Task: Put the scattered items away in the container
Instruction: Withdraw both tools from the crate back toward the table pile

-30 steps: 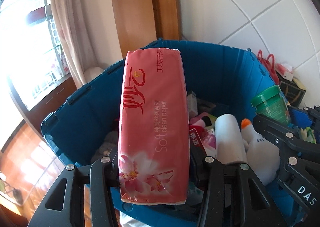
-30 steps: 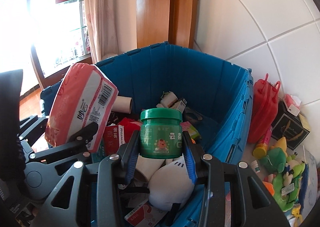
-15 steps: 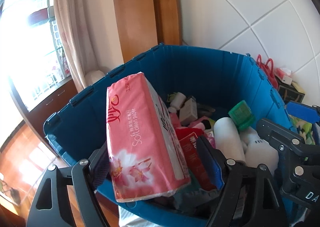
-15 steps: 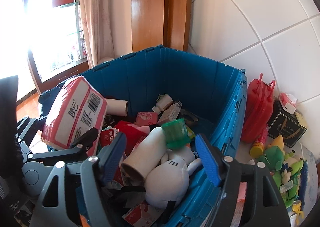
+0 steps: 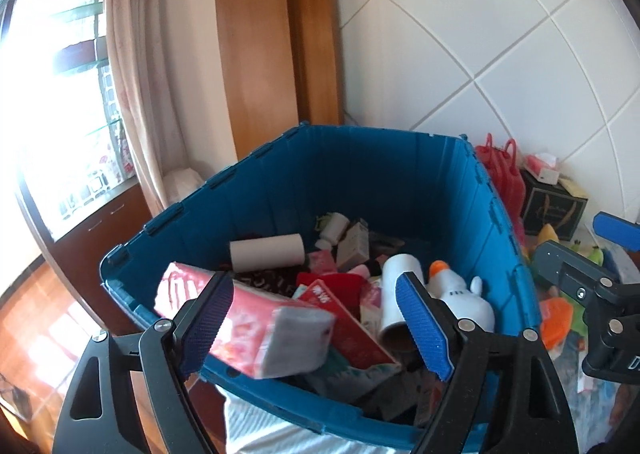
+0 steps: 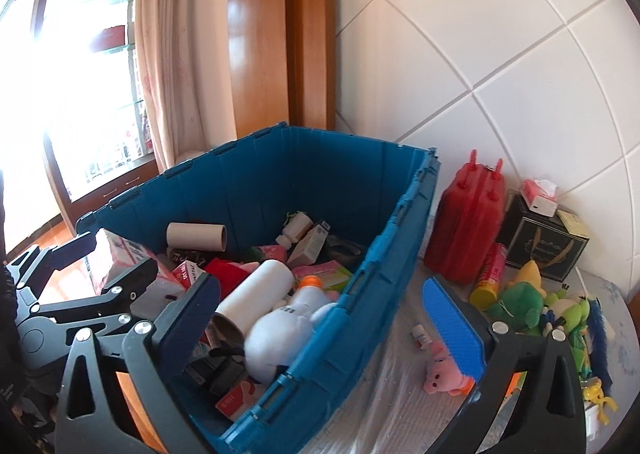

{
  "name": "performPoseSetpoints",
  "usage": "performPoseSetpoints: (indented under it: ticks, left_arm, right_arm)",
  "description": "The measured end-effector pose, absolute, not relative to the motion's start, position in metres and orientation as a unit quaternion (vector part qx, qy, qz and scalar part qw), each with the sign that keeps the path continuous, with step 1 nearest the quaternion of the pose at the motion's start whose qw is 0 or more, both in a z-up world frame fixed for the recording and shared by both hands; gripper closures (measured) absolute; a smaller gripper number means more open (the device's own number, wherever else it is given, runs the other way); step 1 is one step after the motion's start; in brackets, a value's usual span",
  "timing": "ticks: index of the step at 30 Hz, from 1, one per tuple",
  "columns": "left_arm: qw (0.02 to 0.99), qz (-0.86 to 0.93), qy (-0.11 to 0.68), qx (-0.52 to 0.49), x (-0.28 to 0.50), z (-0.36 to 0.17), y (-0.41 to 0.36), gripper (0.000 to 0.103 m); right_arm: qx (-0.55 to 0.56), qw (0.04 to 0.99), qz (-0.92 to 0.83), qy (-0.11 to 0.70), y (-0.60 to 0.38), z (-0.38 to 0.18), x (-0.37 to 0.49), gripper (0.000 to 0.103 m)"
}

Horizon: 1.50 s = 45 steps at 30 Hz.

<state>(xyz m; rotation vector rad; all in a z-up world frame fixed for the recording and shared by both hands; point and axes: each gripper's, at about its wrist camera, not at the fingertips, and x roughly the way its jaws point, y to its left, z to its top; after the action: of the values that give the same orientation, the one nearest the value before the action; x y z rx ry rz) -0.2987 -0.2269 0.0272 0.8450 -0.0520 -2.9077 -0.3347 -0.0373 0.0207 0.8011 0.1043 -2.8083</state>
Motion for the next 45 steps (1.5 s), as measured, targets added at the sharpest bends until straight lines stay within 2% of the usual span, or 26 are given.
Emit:
performPoseSetpoints:
  ticks: [12,22,29,37,45]
  left_arm:
    - [-0.034,-0.965,-0.052,0.253,-0.278,0.045,-0.123,0.019]
    - [-0.099,-0.961,-0.070,0.250,-0.252,0.045,0.013,0.019]
    - [-0.130,-0.949,-0.079,0.277,-0.228,0.022,0.121,0.019]
    - [-0.160,-0.928,-0.092,0.323,-0.210,-0.030,0.218,0.019]
    - [-0.173,-0.906,-0.120,0.367,-0.243,-0.074,0.261,0.019]
  right_arm:
    - [0.256,0.032,-0.966,0.004,0.052,0.030,-0.291,0.000]
    - [0.258,-0.024,-0.966,-0.014,0.166,0.025,-0.245,0.000]
    - [0.279,-0.050,-0.959,-0.023,0.262,0.007,-0.212,0.000]
    - [0.321,-0.089,-0.942,-0.047,0.371,-0.031,-0.174,0.000]
    - [0.361,-0.151,-0.915,-0.099,0.450,-0.071,-0.156,0.000]
